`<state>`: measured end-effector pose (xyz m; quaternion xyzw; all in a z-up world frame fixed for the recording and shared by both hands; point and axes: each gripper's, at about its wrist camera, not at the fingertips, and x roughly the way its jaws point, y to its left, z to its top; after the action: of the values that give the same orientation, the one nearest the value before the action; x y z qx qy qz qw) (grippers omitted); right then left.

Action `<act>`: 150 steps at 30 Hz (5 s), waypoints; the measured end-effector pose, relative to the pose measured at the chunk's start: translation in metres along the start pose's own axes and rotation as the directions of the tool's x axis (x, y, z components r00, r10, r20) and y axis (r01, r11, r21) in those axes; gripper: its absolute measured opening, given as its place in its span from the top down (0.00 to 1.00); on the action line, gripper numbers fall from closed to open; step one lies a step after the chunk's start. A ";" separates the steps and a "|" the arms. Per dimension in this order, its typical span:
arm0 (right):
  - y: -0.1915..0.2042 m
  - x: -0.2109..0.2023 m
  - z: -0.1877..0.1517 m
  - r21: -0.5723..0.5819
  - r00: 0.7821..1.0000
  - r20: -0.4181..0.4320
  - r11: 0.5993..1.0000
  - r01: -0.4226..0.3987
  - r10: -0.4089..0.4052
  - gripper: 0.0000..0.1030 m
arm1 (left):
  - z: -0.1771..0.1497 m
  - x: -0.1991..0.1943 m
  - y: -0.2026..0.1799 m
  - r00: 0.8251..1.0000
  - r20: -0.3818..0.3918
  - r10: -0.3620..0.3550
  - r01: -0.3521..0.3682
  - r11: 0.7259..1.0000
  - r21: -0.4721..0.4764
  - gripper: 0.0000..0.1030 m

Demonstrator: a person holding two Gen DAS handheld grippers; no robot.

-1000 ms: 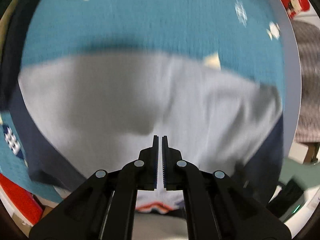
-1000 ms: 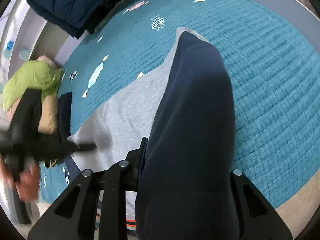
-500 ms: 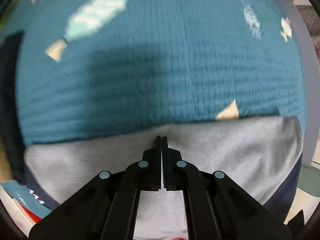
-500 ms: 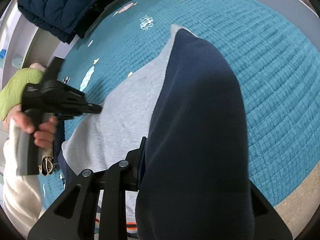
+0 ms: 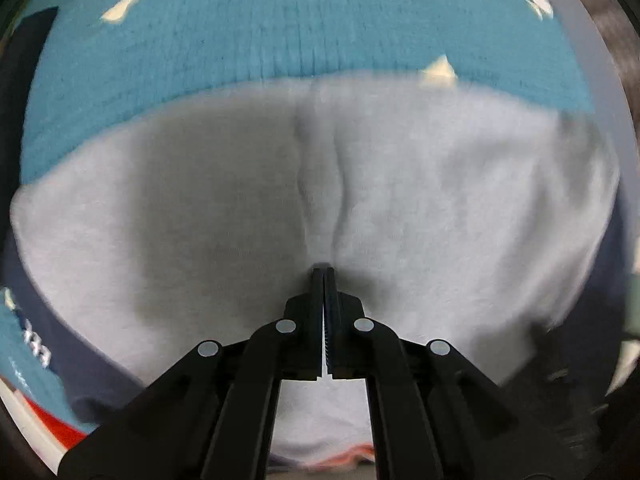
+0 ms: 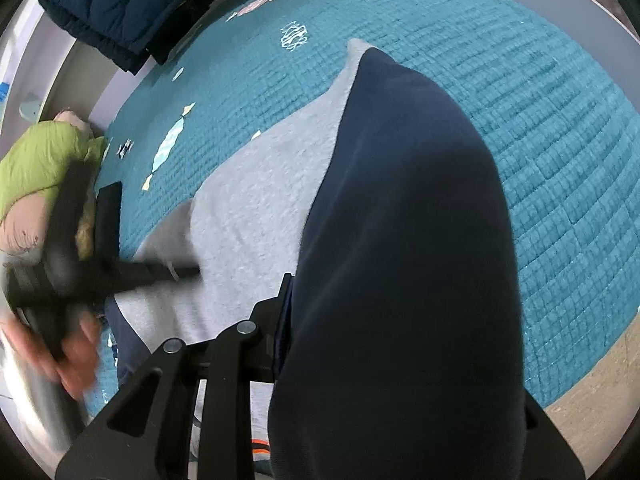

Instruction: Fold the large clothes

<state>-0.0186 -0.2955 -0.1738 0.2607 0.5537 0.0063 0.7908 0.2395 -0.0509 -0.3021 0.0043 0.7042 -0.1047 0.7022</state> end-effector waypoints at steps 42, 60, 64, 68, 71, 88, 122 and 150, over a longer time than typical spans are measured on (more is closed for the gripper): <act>0.145 -0.071 -0.031 -0.465 0.977 0.166 0.884 -0.041 0.132 0.79 | -0.244 -0.044 -0.059 0.953 0.302 0.022 -0.029 0.999 0.017 0.97; 0.274 0.041 -0.121 -0.738 0.992 -0.111 0.663 -0.128 0.068 0.79 | -0.304 -0.141 0.180 0.964 0.193 0.185 -0.053 0.841 -0.538 0.97; 0.282 0.087 -0.140 -0.749 0.989 -0.150 0.653 -0.110 -0.006 0.73 | -0.314 -0.130 0.206 0.968 0.144 0.207 -0.083 0.802 -0.592 0.97; 0.288 0.102 -0.157 -0.738 0.977 -0.214 0.652 -0.176 0.021 0.48 | -0.324 -0.117 0.226 0.971 0.096 0.221 -0.115 0.773 -0.623 0.96; 0.285 0.102 -0.163 -0.613 0.903 -0.409 0.694 -0.377 0.129 0.29 | -0.330 -0.120 0.234 0.968 0.091 0.235 -0.126 0.765 -0.632 0.86; 0.233 0.026 -0.080 -0.625 0.991 -0.115 0.770 -0.128 0.072 0.85 | -0.266 -0.135 0.114 0.942 0.318 0.106 0.000 0.949 -0.316 0.86; 0.220 0.159 -0.020 -0.406 0.941 -0.308 0.914 0.002 -0.138 0.96 | -0.185 -0.059 0.164 0.977 0.211 0.026 0.046 0.944 -0.328 0.85; 0.258 0.206 0.087 -0.336 0.956 -0.260 0.941 0.045 -0.139 1.00 | -0.053 -0.062 0.149 0.963 0.207 0.171 -0.133 0.974 -0.183 0.86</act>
<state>0.2090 -0.0465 -0.2238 0.0964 0.6629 0.0973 0.7361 0.2104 0.1115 -0.2623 -0.0124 0.6256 0.0094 0.7800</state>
